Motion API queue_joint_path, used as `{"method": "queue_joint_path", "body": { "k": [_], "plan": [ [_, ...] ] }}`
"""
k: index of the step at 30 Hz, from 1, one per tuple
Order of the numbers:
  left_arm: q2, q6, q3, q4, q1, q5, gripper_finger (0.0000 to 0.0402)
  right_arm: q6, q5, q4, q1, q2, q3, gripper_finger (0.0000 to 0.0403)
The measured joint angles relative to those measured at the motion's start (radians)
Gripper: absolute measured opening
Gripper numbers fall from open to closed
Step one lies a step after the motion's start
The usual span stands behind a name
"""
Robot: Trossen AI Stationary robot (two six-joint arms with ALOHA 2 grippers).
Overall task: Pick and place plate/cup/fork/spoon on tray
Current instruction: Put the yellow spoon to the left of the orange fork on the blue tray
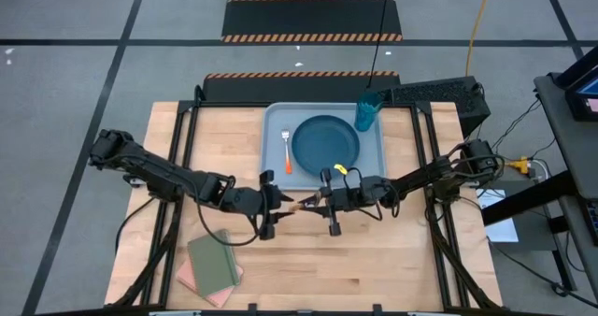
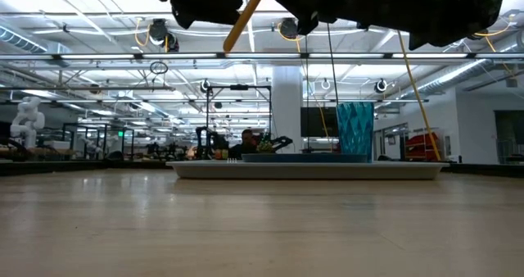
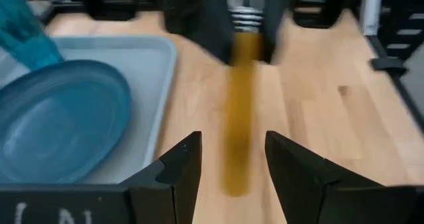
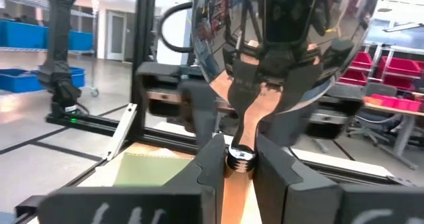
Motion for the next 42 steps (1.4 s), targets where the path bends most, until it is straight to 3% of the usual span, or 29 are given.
{"method": "queue_joint_path", "body": {
  "k": [8,21,30,42],
  "plan": [
    [0.01,-0.007,0.0,0.009,0.003,-0.006,0.0171,-0.034,-0.016,0.0,0.0,0.0,0.0,0.0042],
    [0.073,-0.006,0.0,0.062,0.037,0.149,0.0171,-0.057,-0.042,0.003,0.0,0.0,0.0,0.0043],
    [0.083,0.0,0.001,0.06,0.046,0.175,0.0168,-0.06,-0.044,0.003,0.001,0.0,0.0,0.0043],
    [0.083,-0.007,0.001,0.048,0.054,0.19,0.0077,-0.056,-0.046,-0.004,0.001,0.0,0.0,0.0043]
  ]
}}
